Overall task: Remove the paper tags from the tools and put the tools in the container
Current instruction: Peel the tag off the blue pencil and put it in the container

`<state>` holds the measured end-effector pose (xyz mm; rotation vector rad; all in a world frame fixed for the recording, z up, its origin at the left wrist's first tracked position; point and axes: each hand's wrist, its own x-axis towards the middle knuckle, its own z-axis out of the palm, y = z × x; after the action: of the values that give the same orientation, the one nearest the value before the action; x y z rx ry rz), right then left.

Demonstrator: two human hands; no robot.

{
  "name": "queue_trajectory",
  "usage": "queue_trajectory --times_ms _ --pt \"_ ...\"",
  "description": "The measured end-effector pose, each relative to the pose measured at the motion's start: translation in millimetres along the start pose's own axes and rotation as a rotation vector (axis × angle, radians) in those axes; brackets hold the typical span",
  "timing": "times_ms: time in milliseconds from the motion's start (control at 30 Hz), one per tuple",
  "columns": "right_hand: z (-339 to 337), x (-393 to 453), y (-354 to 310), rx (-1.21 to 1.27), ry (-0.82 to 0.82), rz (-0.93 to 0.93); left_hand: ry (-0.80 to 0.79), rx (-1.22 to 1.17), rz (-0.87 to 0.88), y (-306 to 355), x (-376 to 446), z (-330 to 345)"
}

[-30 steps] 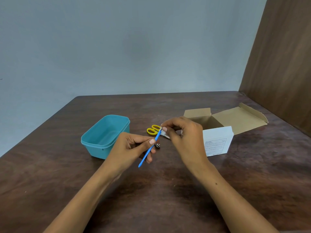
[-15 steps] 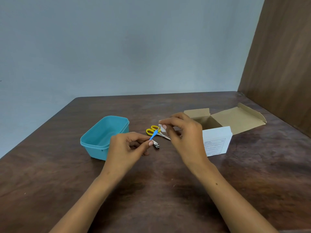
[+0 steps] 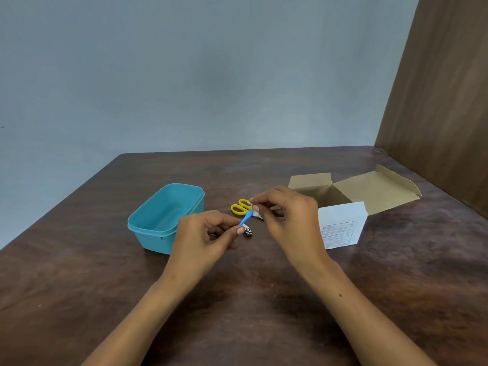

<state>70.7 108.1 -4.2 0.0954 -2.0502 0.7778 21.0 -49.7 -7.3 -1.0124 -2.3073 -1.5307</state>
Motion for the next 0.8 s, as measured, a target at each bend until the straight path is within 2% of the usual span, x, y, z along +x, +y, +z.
queue_trajectory --times_ms 133,300,400,600,800 --pt "-0.9 -0.3 -1.2 -0.016 0.009 -0.011 -0.004 -0.028 -0.019 -0.7 1.0 0.8" --pt "-3.7 1.9 0.5 0.063 0.084 0.148 -0.008 -0.071 -0.032 -1.3 0.4 0.5" --pt "-6.0 1.9 -3.1 0.082 0.15 0.125 0.017 -0.088 -0.07 -3.4 1.1 0.0" --pt "0.6 -2.7 -8.3 0.073 0.019 0.041 0.02 -0.074 -0.057 -1.9 1.4 0.0" --pt "0.5 -1.8 -5.1 0.05 0.023 0.092 -0.022 0.014 0.064 -1.9 -1.5 0.9"
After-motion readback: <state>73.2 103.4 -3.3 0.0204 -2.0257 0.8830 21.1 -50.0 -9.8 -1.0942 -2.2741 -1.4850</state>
